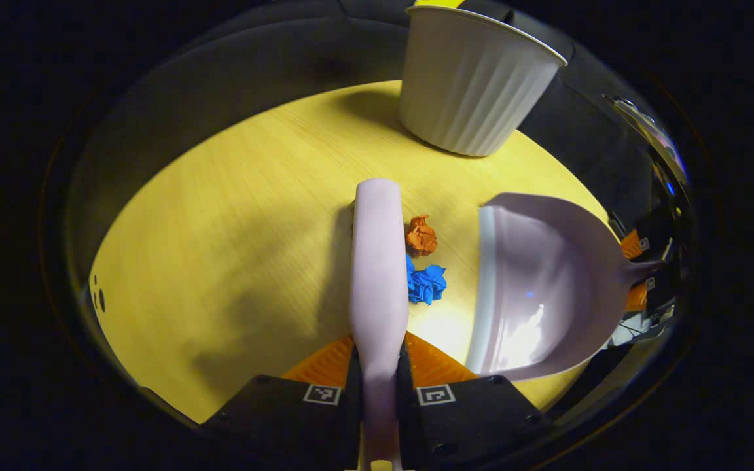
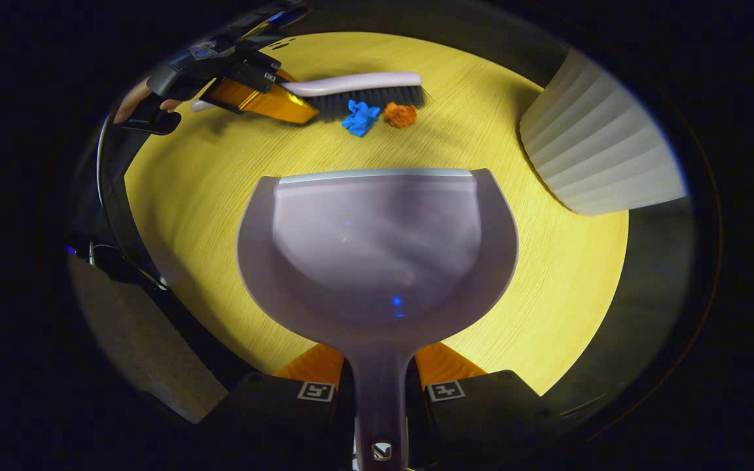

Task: Pick up the small broom and dustpan from the desktop, sweep the trash into the dustpan with the broom, and then empty the trash into the garbage bin.

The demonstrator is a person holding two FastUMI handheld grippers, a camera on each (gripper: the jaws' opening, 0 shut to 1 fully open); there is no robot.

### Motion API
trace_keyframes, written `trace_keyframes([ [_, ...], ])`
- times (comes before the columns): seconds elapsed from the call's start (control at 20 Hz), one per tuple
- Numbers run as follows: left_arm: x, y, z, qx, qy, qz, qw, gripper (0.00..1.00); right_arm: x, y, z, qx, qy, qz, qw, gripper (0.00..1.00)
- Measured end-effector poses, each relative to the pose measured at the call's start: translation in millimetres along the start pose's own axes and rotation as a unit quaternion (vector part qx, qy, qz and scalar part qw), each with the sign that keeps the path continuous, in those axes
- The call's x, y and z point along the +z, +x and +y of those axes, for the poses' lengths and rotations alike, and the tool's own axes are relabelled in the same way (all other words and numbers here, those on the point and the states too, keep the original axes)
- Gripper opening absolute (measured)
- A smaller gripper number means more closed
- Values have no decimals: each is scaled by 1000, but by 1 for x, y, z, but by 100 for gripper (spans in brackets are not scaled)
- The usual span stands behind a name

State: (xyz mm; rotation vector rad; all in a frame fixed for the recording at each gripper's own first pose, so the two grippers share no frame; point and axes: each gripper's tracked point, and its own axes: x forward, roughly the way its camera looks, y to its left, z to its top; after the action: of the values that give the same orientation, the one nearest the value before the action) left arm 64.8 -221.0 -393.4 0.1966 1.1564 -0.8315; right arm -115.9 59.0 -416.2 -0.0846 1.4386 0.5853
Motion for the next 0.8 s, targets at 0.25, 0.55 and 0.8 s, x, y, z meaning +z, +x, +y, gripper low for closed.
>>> trace_keyframes([
  [0.25,-6,-6,-59,-102,-26,9,994,28,-1,2,-5,4,-9,-6,1000,32],
  [0.55,8,-18,-84,-121,-69,-16,990,28,-4,12,-3,-8,12,-53,998,36],
  [0.8,31,-43,-68,-68,-113,-78,988,28,-9,21,-4,-20,43,-96,994,36],
])
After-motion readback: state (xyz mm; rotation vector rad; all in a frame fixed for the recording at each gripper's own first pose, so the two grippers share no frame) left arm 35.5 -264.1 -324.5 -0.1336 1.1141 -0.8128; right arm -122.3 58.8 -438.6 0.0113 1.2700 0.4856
